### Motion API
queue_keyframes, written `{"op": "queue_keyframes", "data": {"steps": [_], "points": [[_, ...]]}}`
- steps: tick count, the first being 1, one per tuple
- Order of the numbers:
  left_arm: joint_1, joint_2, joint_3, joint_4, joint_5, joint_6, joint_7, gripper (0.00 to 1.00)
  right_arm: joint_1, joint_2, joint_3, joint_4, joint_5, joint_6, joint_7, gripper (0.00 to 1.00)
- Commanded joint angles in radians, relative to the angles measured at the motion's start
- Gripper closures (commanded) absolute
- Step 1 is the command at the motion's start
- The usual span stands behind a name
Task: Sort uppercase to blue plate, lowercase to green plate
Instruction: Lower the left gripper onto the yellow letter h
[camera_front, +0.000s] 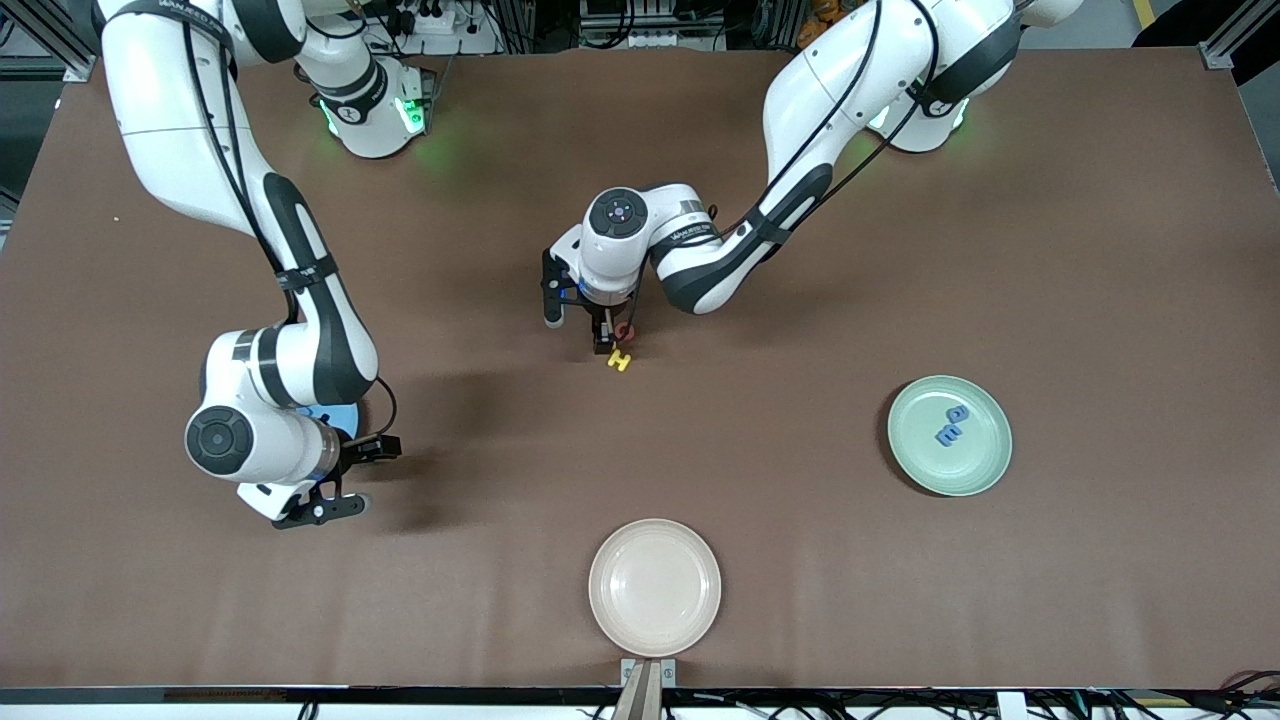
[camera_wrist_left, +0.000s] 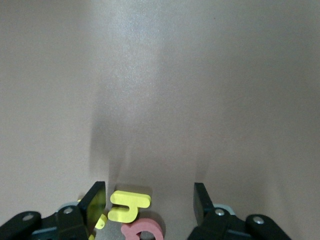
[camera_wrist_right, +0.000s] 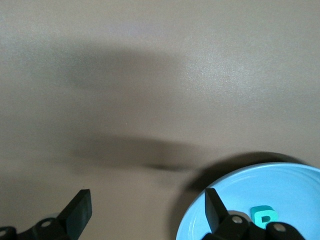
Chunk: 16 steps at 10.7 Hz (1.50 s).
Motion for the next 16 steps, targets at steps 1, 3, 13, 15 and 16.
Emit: {"op": "queue_keyframes", "data": {"steps": [1,3,13,15,16], "points": [[-0.013,0.013,0.013,0.025,0.0,0.009,0.028,0.21,-0.009,-0.001,0.009,0.002,0.001,0.004,0.008,0.0],[-0.013,0.012,0.02,0.023,-0.003,0.011,0.028,0.22,-0.008,-0.001,0.008,0.002,0.001,0.004,0.008,0.0],[-0.013,0.013,0.022,0.017,0.008,0.009,0.044,0.23,-0.009,-0.001,0.009,0.0,0.001,0.004,0.008,0.0],[-0.012,0.015,0.022,0.015,0.009,0.009,0.048,0.23,-0.009,-0.001,0.009,0.0,0.001,0.004,0.008,0.0],[-0.012,0.015,0.022,0.014,0.009,0.009,0.048,0.23,-0.009,-0.001,0.009,0.0,0.001,0.003,0.008,0.0]]}}
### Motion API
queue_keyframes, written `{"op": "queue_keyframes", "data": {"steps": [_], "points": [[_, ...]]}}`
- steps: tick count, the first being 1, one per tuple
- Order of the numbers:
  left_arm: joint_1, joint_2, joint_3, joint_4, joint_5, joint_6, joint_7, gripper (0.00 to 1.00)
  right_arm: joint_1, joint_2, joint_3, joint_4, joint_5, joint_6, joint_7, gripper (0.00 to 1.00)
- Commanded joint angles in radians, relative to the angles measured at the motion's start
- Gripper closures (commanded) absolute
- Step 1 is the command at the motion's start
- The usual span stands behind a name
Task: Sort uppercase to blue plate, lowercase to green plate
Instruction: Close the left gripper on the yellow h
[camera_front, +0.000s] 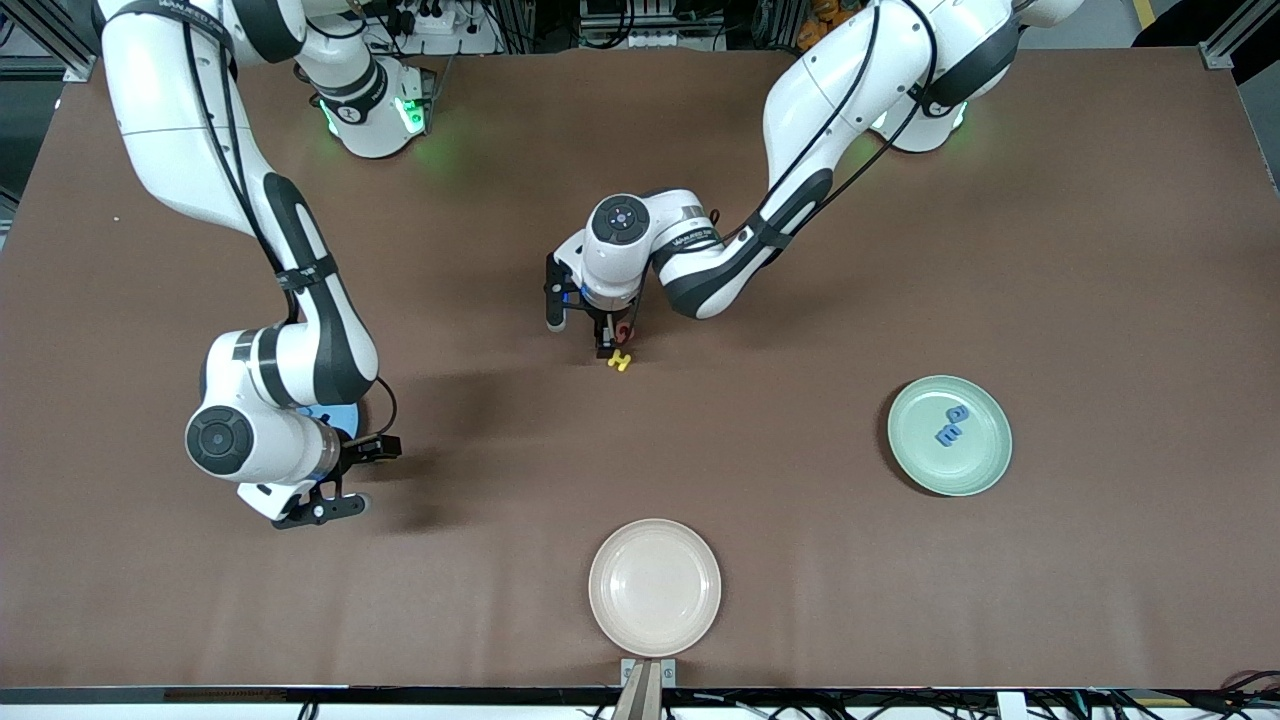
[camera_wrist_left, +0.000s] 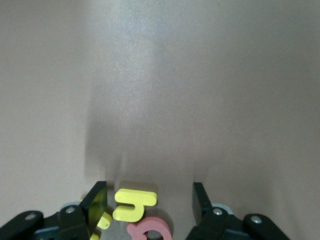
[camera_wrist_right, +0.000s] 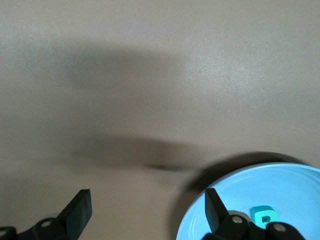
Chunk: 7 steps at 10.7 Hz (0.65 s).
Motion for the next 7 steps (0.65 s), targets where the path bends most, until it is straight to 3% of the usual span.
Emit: {"op": "queue_keyframes", "data": {"steps": [1,7], "points": [[-0.01,0.006,0.009,0.006,0.008,0.008,0.017,0.23,-0.009,-0.001,0.009,0.002,0.001,0.003,0.008,0.0],[-0.005,0.007,0.009,0.005,0.034,0.01,0.015,0.24,-0.009,-0.001,0.009,0.0,0.002,0.004,0.008,0.0]]}}
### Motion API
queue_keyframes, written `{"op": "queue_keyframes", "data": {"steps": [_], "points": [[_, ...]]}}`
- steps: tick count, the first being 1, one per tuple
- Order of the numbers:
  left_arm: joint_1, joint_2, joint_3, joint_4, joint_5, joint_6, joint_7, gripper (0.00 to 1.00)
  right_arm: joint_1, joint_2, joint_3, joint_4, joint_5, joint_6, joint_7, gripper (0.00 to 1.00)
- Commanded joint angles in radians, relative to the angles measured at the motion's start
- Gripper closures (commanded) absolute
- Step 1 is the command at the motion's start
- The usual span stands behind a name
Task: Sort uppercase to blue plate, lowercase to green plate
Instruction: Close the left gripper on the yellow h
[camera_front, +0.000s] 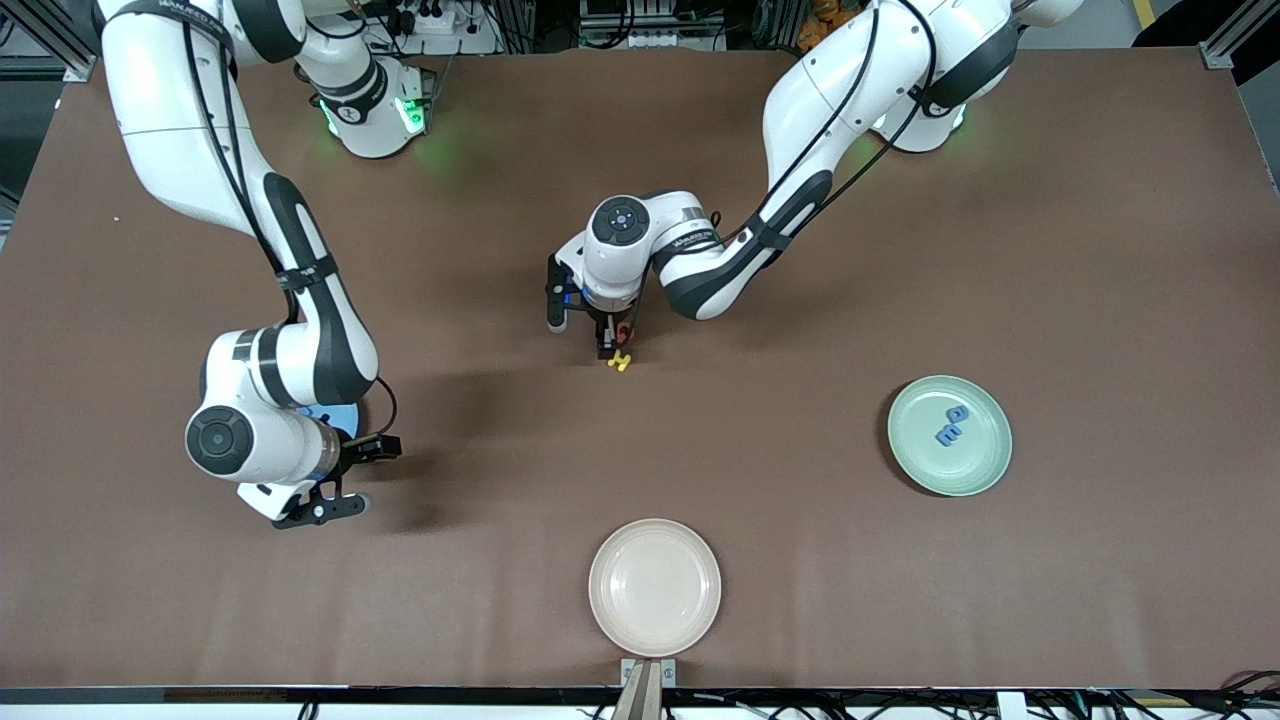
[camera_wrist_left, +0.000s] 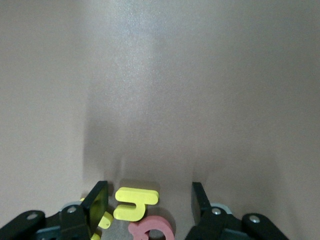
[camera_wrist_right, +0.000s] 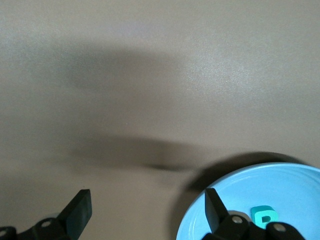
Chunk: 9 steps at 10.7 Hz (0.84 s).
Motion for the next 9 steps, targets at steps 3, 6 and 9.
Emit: {"op": "queue_keyframes", "data": {"steps": [3,6,9], "points": [[-0.007,0.004,0.008,0.003,0.022,0.008,0.015,0.24,-0.009,-0.001,0.009,0.0,0.001,0.003,0.008,0.0],[-0.005,0.007,0.006,0.003,0.035,0.008,0.014,0.26,-0.009,-0.001,0.009,0.0,0.002,0.004,0.008,0.0],[-0.007,0.011,0.006,0.003,0.038,0.008,0.012,0.28,-0.008,-0.001,0.009,0.0,0.001,0.003,0.008,0.0]]}}
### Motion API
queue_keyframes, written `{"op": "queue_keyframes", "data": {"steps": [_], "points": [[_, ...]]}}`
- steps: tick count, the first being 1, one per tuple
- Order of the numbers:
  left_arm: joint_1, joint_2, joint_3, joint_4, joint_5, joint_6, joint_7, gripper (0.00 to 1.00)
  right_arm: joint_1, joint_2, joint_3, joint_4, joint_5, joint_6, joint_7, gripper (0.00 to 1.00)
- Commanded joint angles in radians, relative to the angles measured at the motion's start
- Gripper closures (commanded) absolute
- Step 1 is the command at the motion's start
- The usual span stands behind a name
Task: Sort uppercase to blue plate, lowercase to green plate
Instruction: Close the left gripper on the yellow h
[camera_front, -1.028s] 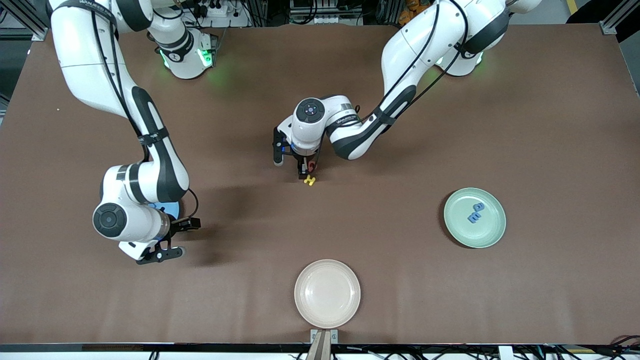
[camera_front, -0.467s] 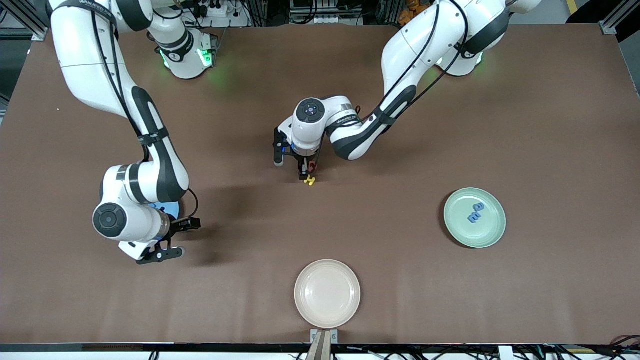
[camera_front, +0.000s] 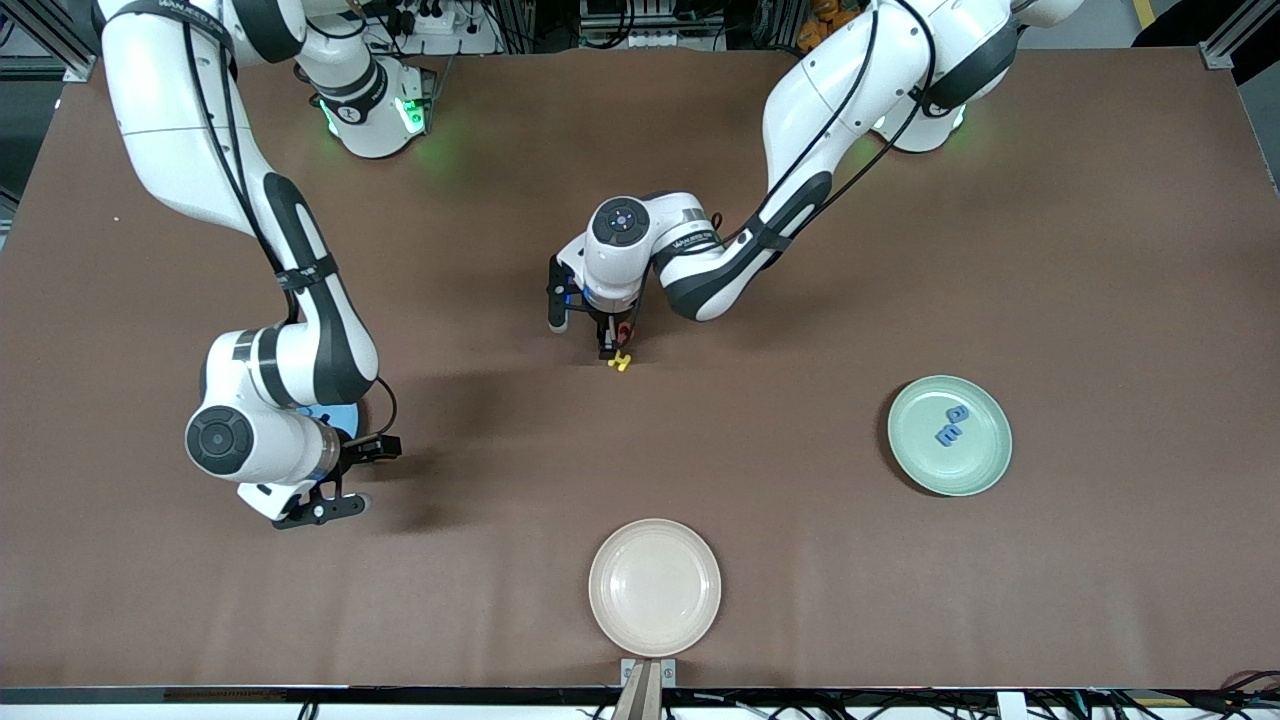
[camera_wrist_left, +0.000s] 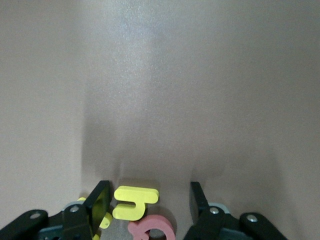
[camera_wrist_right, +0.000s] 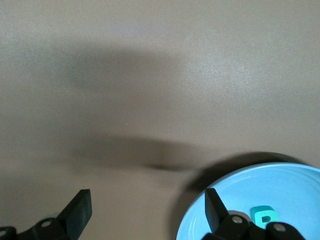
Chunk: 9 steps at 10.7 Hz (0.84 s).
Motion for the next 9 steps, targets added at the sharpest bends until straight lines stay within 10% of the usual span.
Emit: {"op": "queue_keyframes", "data": {"steps": [1,9], "points": [[-0.005,0.007,0.005,0.005,0.027,0.008,0.008,0.29,-0.008,-0.001,0.007,0.0,0.001,0.003,0.008,0.0],[0.003,0.005,0.007,-0.003,0.029,0.007,0.008,0.77,-0.006,-0.001,0.009,0.0,0.002,0.003,0.008,0.0]]}}
